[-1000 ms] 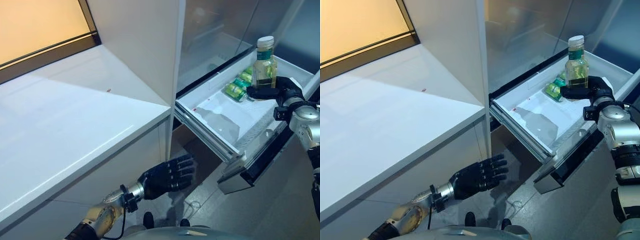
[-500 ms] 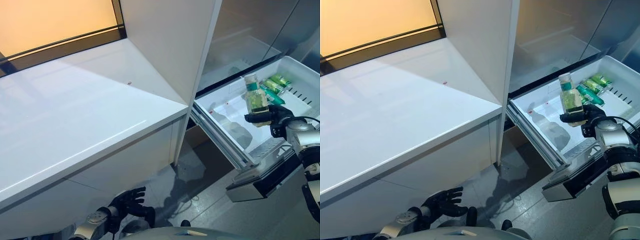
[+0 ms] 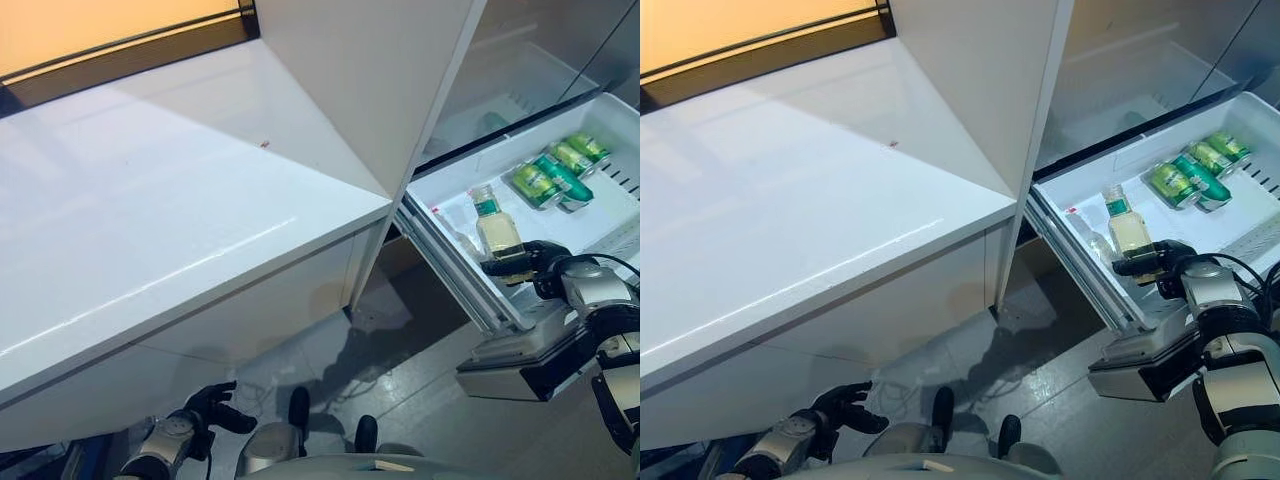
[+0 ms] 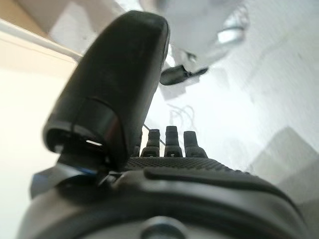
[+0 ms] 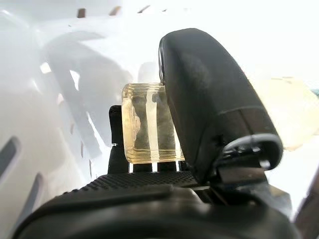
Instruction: Put drinks into fridge and close the fridge
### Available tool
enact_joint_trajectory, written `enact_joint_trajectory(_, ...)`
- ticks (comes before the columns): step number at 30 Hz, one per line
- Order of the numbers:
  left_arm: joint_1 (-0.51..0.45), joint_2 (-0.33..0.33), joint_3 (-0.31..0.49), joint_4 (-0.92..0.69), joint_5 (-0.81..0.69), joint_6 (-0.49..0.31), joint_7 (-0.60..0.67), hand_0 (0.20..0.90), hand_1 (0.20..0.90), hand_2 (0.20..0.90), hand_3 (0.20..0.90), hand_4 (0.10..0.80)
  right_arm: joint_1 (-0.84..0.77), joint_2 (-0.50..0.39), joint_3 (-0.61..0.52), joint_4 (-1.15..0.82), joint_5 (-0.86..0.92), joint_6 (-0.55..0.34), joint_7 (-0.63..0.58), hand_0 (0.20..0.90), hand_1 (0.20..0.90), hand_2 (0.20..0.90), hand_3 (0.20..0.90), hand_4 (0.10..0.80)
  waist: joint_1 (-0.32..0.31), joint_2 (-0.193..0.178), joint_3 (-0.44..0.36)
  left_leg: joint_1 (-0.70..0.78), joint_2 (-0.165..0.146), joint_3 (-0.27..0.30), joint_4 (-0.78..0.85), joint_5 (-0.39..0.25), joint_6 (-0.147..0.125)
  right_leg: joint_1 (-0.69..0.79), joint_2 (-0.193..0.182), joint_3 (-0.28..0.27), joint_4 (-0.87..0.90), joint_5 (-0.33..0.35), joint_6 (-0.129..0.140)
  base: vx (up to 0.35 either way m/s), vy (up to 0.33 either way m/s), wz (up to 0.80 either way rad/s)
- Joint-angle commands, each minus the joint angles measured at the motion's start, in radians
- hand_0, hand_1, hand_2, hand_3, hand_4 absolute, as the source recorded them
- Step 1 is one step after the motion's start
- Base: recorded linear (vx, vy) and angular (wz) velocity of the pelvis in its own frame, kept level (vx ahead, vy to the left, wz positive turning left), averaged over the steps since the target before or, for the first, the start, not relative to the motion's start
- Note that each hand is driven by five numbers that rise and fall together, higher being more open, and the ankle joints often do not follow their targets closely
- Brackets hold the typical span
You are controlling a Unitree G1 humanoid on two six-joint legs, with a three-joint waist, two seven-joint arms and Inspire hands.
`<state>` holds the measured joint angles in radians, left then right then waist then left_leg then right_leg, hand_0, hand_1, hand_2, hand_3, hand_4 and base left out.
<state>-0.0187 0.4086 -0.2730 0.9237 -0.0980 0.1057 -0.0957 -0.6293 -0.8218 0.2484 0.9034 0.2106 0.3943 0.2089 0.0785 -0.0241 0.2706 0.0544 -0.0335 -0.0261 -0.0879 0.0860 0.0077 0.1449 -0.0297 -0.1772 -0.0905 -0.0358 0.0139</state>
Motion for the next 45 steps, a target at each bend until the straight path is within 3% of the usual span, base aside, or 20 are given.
enact_joint_trajectory(1,0.024,0.029,-0.006,-0.013,0.021,-0.016,-0.005,0.9,0.9,0.9,0.9,0.8,-0.08,-0.129,-0.042,-0.024,-0.038,-0.05,0.02,0.3,0.3,0.3,0.2,0.1,0.005,-0.011,-0.045,-0.032,-0.004,0.08,0.127,-0.158,0.018,-0.114,0.004,-0.022,0.15,-0.033,0.037,-0.004,-0.041,0.0)
enact_joint_trajectory(8,0.02,0.039,-0.029,-0.065,0.043,-0.051,-0.038,0.9,0.9,0.9,0.9,0.8,-0.058,-0.119,-0.04,-0.026,-0.057,-0.05,0.053,0.3,0.3,0.3,0.2,0.1,0.008,-0.019,-0.025,-0.045,0.001,0.082,0.136,-0.158,0.017,-0.126,0.006,-0.02,0.161,-0.031,0.039,-0.02,-0.028,0.0)
enact_joint_trajectory(22,-0.01,0.039,-0.048,-0.041,0.068,-0.039,-0.028,0.9,0.9,0.9,0.9,0.8,-0.071,-0.102,-0.009,0.009,-0.174,-0.076,0.084,0.3,0.3,0.3,0.2,0.1,0.003,-0.02,-0.012,-0.052,0.003,0.091,0.146,-0.159,0.013,-0.133,0.003,-0.016,0.168,-0.03,0.042,0.0,0.0,0.0)
enact_joint_trajectory(34,-0.061,0.046,-0.078,-0.067,0.012,-0.037,-0.02,0.9,0.9,0.9,0.9,0.8,-0.157,-0.074,0.056,0.102,-0.205,0.002,0.083,0.3,0.3,0.3,0.2,0.1,0.022,0.006,0.04,-0.108,-0.003,0.075,0.176,-0.151,0.01,-0.173,-0.005,-0.019,0.182,-0.024,0.037,-0.048,0.002,0.02)
enact_joint_trajectory(36,-0.067,0.047,-0.079,-0.068,0.008,-0.037,-0.019,0.9,0.9,0.9,0.9,0.8,-0.17,-0.068,0.067,0.109,-0.207,0.015,0.086,0.495,0.495,0.495,0.428,0.328,0.026,0.009,0.05,-0.118,-0.005,0.073,0.179,-0.149,0.01,-0.181,-0.006,-0.021,0.185,-0.023,0.035,-0.045,-0.001,0.04)
enact_joint_trajectory(37,-0.069,0.047,-0.08,-0.069,0.006,-0.035,-0.016,0.9,0.9,0.9,0.9,0.8,-0.174,-0.064,0.072,0.112,-0.206,0.029,0.092,0.9,0.9,0.9,0.9,0.8,0.027,0.011,0.055,-0.122,-0.005,0.072,0.182,-0.147,0.009,-0.185,-0.007,-0.023,0.187,-0.022,0.034,-0.034,0.004,0.04)
enact_joint_trajectory(45,-0.057,0.047,-0.066,-0.075,0.012,-0.032,-0.011,0.9,0.9,0.9,0.9,0.8,-0.187,-0.063,0.09,0.065,-0.186,-0.011,0.08,0.9,0.9,0.9,0.9,0.8,0.025,0.012,0.062,-0.126,-0.008,0.071,0.18,-0.145,0.009,-0.193,-0.008,-0.024,0.187,-0.019,0.03,-0.006,0.011,0.01)
